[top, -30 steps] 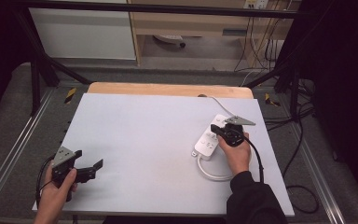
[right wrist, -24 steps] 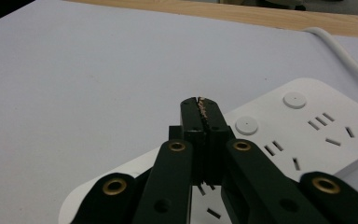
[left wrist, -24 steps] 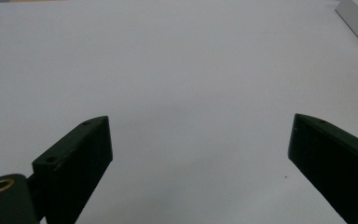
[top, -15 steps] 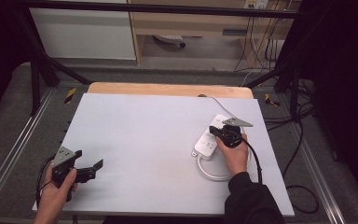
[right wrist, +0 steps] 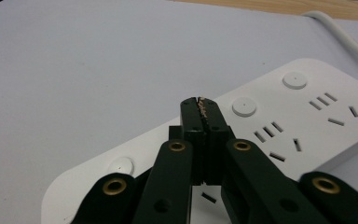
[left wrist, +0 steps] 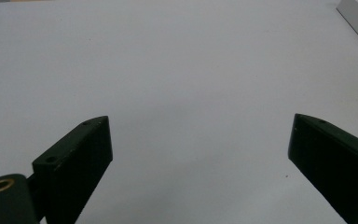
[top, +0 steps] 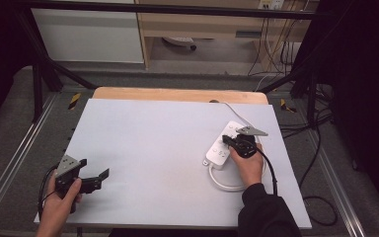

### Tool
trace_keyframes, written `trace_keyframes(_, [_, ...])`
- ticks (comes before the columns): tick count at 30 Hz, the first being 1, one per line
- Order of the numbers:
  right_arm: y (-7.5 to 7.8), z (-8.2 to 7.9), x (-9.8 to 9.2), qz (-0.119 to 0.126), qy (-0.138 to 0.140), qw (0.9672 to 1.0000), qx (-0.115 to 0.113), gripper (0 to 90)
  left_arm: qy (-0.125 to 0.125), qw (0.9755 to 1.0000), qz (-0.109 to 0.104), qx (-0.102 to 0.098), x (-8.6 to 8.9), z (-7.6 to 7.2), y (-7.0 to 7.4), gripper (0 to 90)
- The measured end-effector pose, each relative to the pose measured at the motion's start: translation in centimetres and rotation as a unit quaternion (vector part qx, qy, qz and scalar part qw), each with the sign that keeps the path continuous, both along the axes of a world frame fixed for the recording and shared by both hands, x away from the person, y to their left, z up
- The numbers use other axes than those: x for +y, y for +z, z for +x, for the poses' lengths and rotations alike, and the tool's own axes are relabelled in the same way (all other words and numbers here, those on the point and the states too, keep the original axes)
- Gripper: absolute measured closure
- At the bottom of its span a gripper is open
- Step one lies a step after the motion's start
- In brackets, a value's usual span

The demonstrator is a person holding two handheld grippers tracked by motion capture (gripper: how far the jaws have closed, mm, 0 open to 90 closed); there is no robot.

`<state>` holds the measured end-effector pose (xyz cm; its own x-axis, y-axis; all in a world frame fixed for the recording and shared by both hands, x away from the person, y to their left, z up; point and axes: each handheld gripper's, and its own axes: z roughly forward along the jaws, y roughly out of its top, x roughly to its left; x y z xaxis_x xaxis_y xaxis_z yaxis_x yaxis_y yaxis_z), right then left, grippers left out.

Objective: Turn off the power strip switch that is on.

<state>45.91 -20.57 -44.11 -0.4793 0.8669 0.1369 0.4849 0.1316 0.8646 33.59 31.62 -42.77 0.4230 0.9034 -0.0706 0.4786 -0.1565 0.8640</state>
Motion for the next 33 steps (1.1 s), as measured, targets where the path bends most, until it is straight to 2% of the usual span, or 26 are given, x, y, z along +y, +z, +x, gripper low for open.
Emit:
trace_keyframes(6, [-0.22, 0.21, 0.46, -0.001, 0.006, 1.0, 0.001, 90.0, -0.001, 1.0, -0.001, -0.001, -0.08, -0.02, 0.02, 6.0])
trace_keyframes(15, [-0.34, 0.4, 0.57, 0.017, 0.002, 0.9999, -0.002, 90.0, -0.003, 1.0, 0.005, 0.007, -0.15, 0.05, -0.09, 6.0])
trace_keyframes(21, [-0.23, 0.35, 0.4, 0.016, 0.0, 0.9999, -0.004, 90.0, -0.004, 1.0, 0.004, 0.006, -0.31, 0.05, -0.1, 6.0])
trace_keyframes(24, [-0.39, 0.36, 0.5, 0.007, -0.001, 1.0, -0.006, 90.0, -0.003, 1.0, 0.004, 0.006, -0.3, 0.07, -0.13, 6.0])
trace_keyframes(33, [-0.6, 0.29, 0.74, -0.002, -0.001, 1.0, -0.006, 90.0, -0.004, 1.0, 0.002, 0.004, -0.22, 0.02, -0.07, 6.0])
